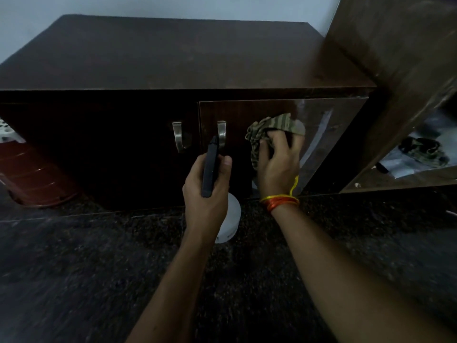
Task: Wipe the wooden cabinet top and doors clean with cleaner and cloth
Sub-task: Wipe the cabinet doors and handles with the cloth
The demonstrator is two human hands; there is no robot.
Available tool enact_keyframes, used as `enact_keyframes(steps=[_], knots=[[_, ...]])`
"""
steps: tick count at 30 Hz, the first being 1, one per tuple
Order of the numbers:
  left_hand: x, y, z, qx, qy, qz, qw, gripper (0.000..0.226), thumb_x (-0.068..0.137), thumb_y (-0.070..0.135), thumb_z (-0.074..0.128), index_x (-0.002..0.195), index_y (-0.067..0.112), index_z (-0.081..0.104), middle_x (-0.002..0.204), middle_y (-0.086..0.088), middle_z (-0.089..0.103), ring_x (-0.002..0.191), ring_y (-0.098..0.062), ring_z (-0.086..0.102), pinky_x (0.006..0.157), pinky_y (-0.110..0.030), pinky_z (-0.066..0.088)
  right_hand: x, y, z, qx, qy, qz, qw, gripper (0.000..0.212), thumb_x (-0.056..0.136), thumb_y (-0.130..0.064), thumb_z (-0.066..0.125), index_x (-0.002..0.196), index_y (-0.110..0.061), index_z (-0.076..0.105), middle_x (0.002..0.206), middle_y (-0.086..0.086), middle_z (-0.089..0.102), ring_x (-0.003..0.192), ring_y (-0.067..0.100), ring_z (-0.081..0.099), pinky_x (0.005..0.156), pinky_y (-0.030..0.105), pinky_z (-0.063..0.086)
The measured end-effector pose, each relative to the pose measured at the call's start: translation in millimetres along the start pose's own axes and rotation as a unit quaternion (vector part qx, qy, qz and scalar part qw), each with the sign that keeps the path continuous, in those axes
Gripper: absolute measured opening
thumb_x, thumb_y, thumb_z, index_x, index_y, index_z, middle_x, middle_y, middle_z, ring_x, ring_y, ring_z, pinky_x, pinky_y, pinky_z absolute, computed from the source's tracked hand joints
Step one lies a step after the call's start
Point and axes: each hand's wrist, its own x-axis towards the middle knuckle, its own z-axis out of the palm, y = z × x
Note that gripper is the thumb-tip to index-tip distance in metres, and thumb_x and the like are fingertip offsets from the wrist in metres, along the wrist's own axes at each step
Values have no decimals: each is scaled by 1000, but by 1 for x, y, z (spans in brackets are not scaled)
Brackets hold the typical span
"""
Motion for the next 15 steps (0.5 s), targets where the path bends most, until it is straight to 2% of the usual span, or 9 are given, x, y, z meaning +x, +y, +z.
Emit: enact_keyframes(steps=[3,5,8,11,15], knots=[[1,-7,3,5,0,-9,1000,6,98,33,55,101,37,56,88,4,57,84,-26,58,76,-44,50,-16,20,3,-15,-66,-4,998,12,92,-11,57,100,-4,63,119,23,49,113,39,52,88,46,49],[1,-10,4,2,4,-10,1000,5,96,36,55,101,35,57,87,4,56,82,-28,57,75,-44,50,-21,25,4,-16,-80,11,997,11,91,-11,57,99,-5,62,120,21,48,112,38,52,87,45,49],[2,-12,7,8,5,-5,1000,5,97,33,55,100,29,57,82,-3,53,78,-33,55,71,-47,49,-13,18,6,-6,-49,11,999,12,90,-13,59,100,-7,62,120,20,48,117,37,50,90,45,49],[6,-12,10,12,12,-4,1000,4,99,28,56,98,32,58,83,-9,53,79,-36,54,70,-49,48,-4,13,7,-2,-11,-16,1000,15,88,-15,60,102,-11,63,123,17,48,124,30,43,95,39,50],[6,-12,10,5,12,2,1000,5,95,35,55,98,32,58,84,-11,54,78,-35,55,70,-46,48,-11,22,11,5,-19,-24,1000,14,91,-16,61,101,-7,65,117,21,51,110,36,54,85,43,52]])
